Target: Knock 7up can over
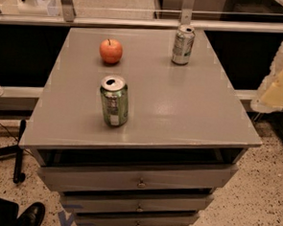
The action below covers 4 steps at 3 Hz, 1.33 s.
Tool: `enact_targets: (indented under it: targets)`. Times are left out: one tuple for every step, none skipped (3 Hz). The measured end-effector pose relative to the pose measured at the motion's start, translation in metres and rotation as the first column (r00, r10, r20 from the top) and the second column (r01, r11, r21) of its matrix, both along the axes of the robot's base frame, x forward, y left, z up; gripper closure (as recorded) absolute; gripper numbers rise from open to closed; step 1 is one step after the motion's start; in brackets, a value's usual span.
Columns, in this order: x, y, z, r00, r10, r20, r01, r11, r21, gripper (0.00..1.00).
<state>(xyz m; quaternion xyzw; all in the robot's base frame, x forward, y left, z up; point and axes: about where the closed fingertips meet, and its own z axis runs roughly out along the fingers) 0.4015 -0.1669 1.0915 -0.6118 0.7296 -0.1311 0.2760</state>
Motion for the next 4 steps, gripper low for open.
enact_targets:
  targets:
    - [0.000, 0.000, 0.000, 1.0000, 0.000, 0.000, 0.000, 1.000, 0.000, 0.00]
    - [0.009, 0.000, -0.004, 0.9990, -0.030, 0.033, 0.029, 0.999, 0.029, 0.00]
    - [0.042, -0.007, -0.028, 0.9943, -0.094, 0.050, 0.087, 0.988, 0.130, 0.00]
    - [0.088, -0.013, -0.056, 0.9850, -0.164, 0.054, 0.143, 0.950, 0.278, 0.00]
